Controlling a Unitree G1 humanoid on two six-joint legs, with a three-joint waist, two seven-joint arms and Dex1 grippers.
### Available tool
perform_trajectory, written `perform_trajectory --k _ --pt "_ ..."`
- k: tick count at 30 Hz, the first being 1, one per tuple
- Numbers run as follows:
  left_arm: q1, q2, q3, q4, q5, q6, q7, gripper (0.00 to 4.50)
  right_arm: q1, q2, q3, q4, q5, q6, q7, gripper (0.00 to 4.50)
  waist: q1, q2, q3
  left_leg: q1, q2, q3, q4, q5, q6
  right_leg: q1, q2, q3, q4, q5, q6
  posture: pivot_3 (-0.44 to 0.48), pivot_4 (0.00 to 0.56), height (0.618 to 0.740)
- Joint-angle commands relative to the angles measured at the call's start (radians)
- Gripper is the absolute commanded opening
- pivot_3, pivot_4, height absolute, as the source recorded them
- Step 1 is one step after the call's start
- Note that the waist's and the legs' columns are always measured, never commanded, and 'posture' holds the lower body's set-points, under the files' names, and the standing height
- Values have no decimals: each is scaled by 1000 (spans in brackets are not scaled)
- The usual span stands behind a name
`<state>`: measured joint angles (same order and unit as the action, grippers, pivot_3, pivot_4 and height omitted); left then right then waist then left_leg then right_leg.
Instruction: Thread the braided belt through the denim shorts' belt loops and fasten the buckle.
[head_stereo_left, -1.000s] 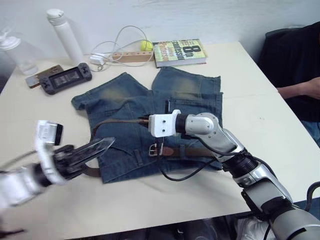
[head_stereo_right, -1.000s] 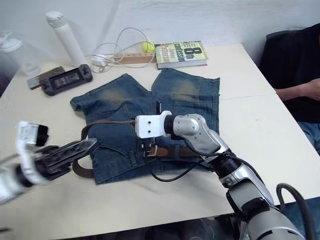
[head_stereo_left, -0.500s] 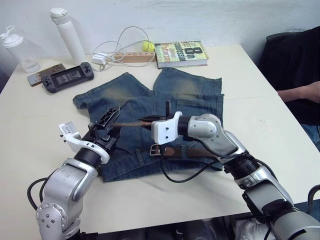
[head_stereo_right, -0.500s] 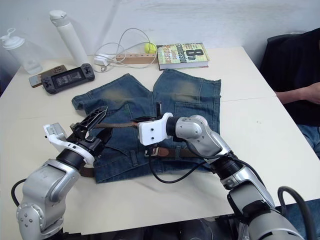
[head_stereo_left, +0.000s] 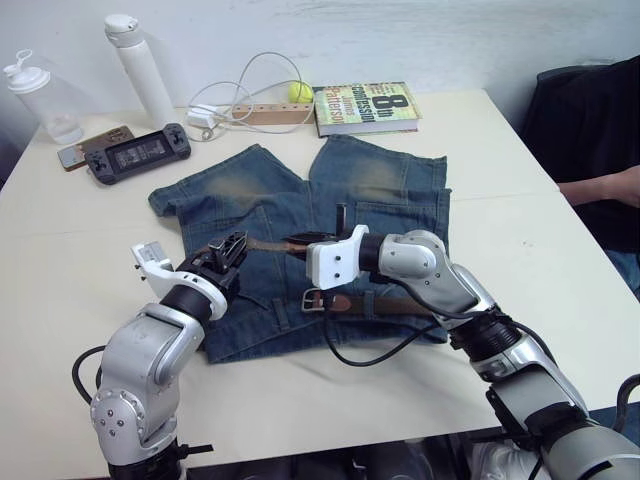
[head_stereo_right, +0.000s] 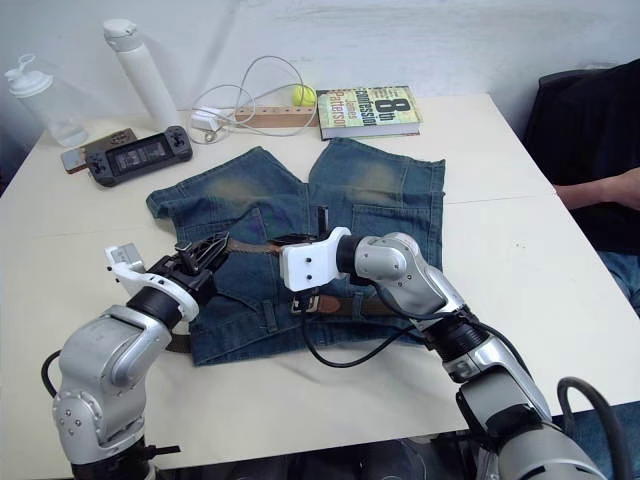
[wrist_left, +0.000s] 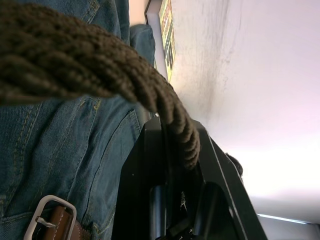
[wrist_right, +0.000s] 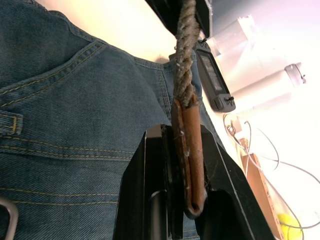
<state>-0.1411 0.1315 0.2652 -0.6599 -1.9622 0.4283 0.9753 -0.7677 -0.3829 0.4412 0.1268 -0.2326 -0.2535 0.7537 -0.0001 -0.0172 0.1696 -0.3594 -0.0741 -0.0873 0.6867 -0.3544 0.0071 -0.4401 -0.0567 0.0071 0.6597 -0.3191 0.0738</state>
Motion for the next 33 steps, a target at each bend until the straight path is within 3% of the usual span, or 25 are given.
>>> perform_trajectory --k 1,3,5,6,8,9,12,16,18,25,33 --pt "-22 33 41 25 -10 72 -43 0 4 1 -49 -69 62 27 25 977 -1 0 0 0 0 0 0 0 0 0 0 0 0 0 0 0 150 734" --pt "-33 136 105 93 -10 184 -168 0 26 -34 -64 -84 105 52 85 1547 -3 0 0 0 0 0 -1 0 0 0 0 0 0 0 0 0 150 734" --pt "-32 238 166 155 -10 282 -291 0 42 -70 -86 -107 157 81 139 2736 -1 0 0 1 1 -2 -4 1 -2 0 1 -1 0 0 -2 0 150 734" --pt "-30 281 188 179 -10 322 -345 0 47 -84 -97 -118 181 99 161 3094 -1 1 1 1 1 -2 -4 1 -2 0 1 -1 0 -1 -2 0 150 734" --pt "-10 378 237 173 -10 368 -495 0 66 -136 -135 -177 315 243 272 4214 -1 2 2 1 1 -3 -4 1 -2 0 1 -1 -1 -1 -2 0 150 734" --pt "0 401 251 167 -10 376 -538 0 72 -156 -146 -200 360 296 310 4457 -1 3 2 1 0 -3 -4 1 -2 0 1 -1 -1 -1 -2 0 150 734" --pt "85 443 259 154 -10 413 -650 0 70 -238 -206 -300 558 588 419 4492 -2 6 4 0 1 -4 -5 0 -1 1 -1 -1 -4 -1 -2 0 150 734" --pt "214 492 258 153 -10 423 -692 0 -37 -359 -296 -362 833 1050 489 4492 0 8 6 0 1 -4 -6 0 0 1 -1 -1 -5 -1 -2 0 150 734" --pt "263 508 254 155 -10 413 -697 0 -105 -388 -306 -361 906 1190 501 4492 0 9 7 0 1 -5 -6 0 0 1 -1 -2 -4 0 -2 0 150 734" --pt "415 481 214 98 24 347 -710 0 -201 -457 -264 -372 945 1294 574 4492 5 9 7 1 0 -5 -9 -1 1 2 -1 -2 -7 0 -2 0 150 734" --pt "481 335 136 47 300 214 -745 0 -245 -450 -243 -311 903 1279 572 4492 18 8 7 0 0 -5 -8 -1 1 1 -2 -2 -8 1 -1 0 150 734"
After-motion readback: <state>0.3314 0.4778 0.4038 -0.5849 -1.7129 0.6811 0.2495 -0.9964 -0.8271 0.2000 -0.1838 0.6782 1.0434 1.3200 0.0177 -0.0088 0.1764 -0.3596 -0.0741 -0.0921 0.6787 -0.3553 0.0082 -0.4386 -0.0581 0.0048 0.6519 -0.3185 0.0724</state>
